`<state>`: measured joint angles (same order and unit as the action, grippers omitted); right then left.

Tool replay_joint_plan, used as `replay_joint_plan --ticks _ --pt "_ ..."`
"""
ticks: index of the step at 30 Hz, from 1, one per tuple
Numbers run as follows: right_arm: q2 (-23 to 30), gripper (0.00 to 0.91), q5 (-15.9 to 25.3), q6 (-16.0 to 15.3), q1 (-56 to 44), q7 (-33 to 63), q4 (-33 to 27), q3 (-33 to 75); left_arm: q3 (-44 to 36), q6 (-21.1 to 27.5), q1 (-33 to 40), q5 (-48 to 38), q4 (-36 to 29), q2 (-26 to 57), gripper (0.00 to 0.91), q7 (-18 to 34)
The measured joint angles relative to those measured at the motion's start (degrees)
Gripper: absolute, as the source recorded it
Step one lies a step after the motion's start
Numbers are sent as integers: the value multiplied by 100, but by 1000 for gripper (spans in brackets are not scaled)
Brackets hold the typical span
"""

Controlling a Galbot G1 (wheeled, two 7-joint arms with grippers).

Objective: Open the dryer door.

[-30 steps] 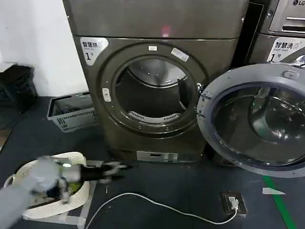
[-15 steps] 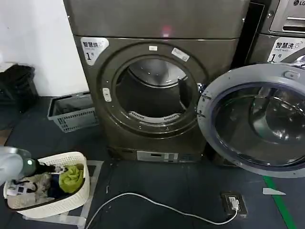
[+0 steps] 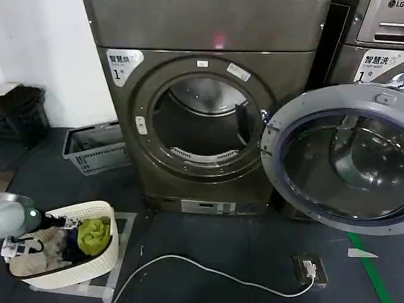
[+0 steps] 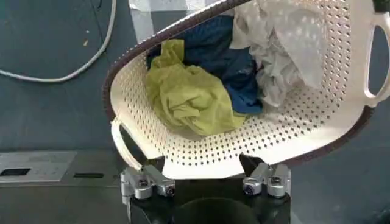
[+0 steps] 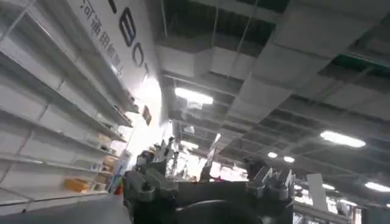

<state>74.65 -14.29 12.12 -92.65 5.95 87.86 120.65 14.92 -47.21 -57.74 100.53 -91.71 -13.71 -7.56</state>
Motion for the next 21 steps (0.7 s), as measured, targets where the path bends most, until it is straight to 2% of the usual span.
replay_joint_plan --ticks 5,21 --pt "20 907 17 74 -16 -26 -8 16 0 2 -52 11 140 -1 907 -2" --pt "13 907 23 -7 36 -14 -40 22 5 2 -77 17 277 -4 907 -20"
